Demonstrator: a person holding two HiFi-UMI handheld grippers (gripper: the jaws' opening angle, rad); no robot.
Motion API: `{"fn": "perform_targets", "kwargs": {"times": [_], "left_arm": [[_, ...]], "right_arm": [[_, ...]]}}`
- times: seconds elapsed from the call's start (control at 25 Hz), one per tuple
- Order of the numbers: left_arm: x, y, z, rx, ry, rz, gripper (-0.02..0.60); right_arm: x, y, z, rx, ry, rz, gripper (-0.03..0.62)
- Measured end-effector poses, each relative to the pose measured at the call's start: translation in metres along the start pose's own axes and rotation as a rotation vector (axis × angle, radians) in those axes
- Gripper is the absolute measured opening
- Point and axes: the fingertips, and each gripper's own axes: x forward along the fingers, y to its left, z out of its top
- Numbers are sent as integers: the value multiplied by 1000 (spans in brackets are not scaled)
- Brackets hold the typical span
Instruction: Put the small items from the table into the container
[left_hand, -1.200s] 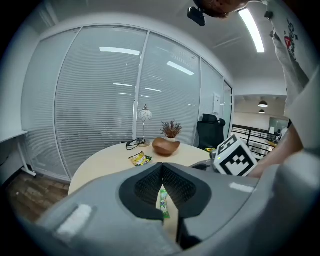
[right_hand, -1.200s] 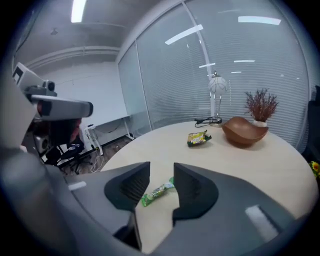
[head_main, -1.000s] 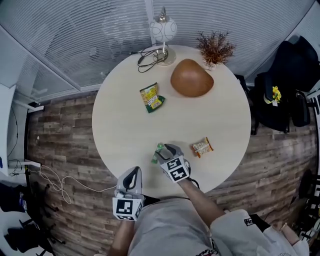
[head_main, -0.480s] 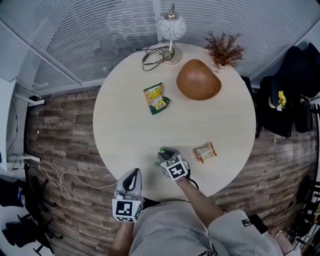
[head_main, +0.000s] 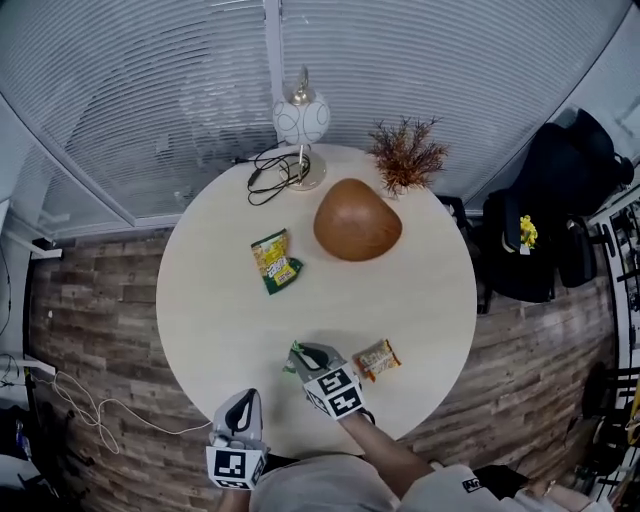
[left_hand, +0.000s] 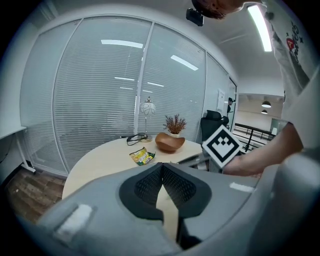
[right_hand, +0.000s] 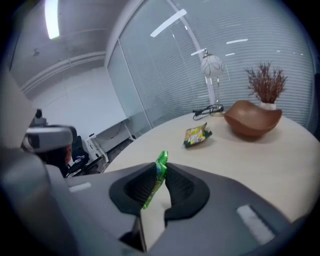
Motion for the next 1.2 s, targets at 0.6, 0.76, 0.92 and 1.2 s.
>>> {"fn": "perform_targets", "kwargs": {"times": [0.6,0.76,0.92,1.2], "left_arm": [[68,-8,44,12,-52,-77,-6],[84,-9,45,8,-42,-93,-5],[96,-6,44,-1,-19,-105,-6],[105,4,37,-14,1,-99,-5]], "right_arm": [[-40,-254,197,-92,-359,-544,57],[-2,-296,175,-66,-244,-564,57],[25,-316,159,-57,-147,-559,60],[35,-328,146,-47,-81,-578,147]]}}
